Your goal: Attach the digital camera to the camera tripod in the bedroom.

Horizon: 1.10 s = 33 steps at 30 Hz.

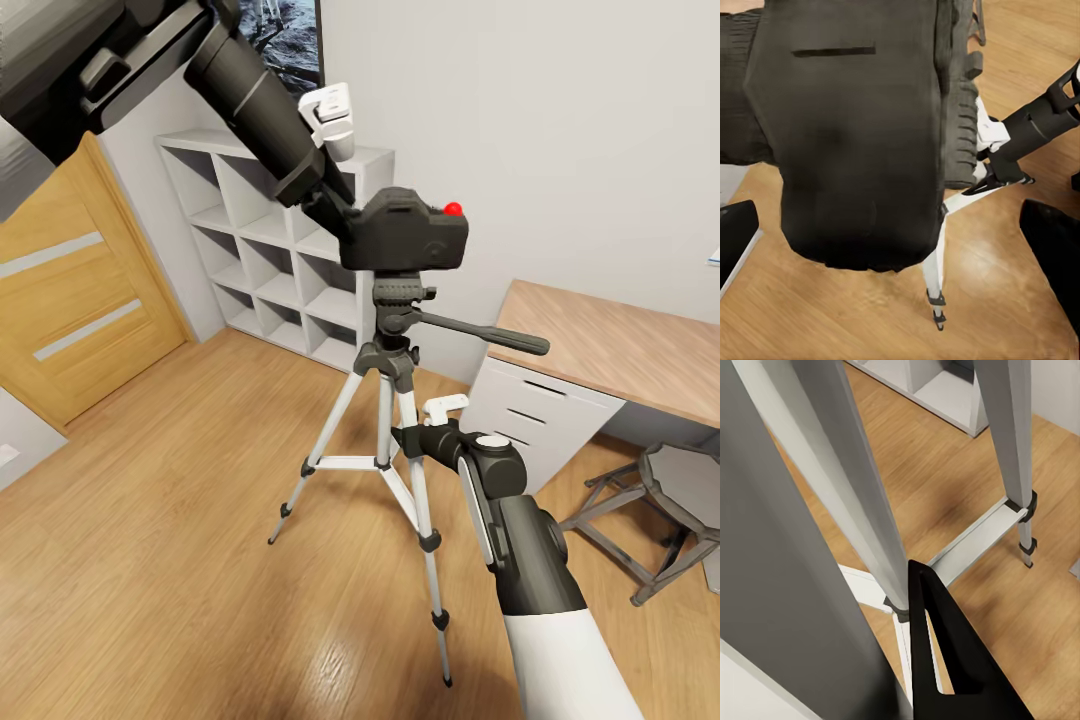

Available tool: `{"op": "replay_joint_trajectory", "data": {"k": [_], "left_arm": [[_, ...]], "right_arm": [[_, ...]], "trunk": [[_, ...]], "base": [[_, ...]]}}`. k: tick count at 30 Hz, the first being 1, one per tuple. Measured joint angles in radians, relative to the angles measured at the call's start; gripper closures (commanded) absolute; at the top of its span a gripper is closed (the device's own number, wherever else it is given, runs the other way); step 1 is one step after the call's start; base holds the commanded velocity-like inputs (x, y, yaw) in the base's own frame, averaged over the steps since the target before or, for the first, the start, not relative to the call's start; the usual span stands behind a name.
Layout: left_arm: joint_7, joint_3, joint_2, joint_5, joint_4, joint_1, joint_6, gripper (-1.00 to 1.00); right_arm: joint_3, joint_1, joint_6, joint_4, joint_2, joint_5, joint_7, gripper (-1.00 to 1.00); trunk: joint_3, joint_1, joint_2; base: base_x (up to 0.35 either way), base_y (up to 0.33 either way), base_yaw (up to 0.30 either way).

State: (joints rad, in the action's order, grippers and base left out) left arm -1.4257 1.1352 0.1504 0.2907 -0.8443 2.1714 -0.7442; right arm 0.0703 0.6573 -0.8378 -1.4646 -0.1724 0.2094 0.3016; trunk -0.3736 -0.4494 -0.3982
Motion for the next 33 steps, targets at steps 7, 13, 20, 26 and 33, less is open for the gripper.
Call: {"op": "replay_joint_trajectory", "data": {"k": [7,13,20,26,33], "left_arm": [[0.004,0.000,-0.005,0.000,0.002,0.000,0.000,-1.00],[0.007,0.000,-0.006,0.000,0.004,0.000,0.000,-1.00],[0.008,-0.001,-0.006,0.000,0.004,0.000,0.000,-1.00],[0.013,-0.009,-0.003,0.000,0.006,0.000,-0.001,-1.00],[0.023,-0.107,0.027,0.006,0.075,0.000,-0.005,-1.00]], "right_arm": [[0.000,0.000,0.000,0.000,0.000,0.000,0.000,1.00],[0.000,0.000,0.000,0.000,0.000,0.001,0.001,1.00],[0.000,0.000,0.000,0.000,0.000,0.001,0.001,1.00],[0.000,0.000,0.000,0.000,0.000,0.001,0.001,1.00],[0.000,0.000,-0.001,0.000,0.000,0.001,0.001,1.00]], "trunk": [[0.000,0.000,0.000],[0.000,0.000,0.000],[0.000,0.000,0.000],[0.000,0.000,0.000],[0.000,0.000,0.000]], "base": [[0.000,0.000,0.000],[0.000,0.000,0.000],[0.000,0.000,0.000],[0.000,0.000,0.000],[0.000,0.000,0.000]]}}
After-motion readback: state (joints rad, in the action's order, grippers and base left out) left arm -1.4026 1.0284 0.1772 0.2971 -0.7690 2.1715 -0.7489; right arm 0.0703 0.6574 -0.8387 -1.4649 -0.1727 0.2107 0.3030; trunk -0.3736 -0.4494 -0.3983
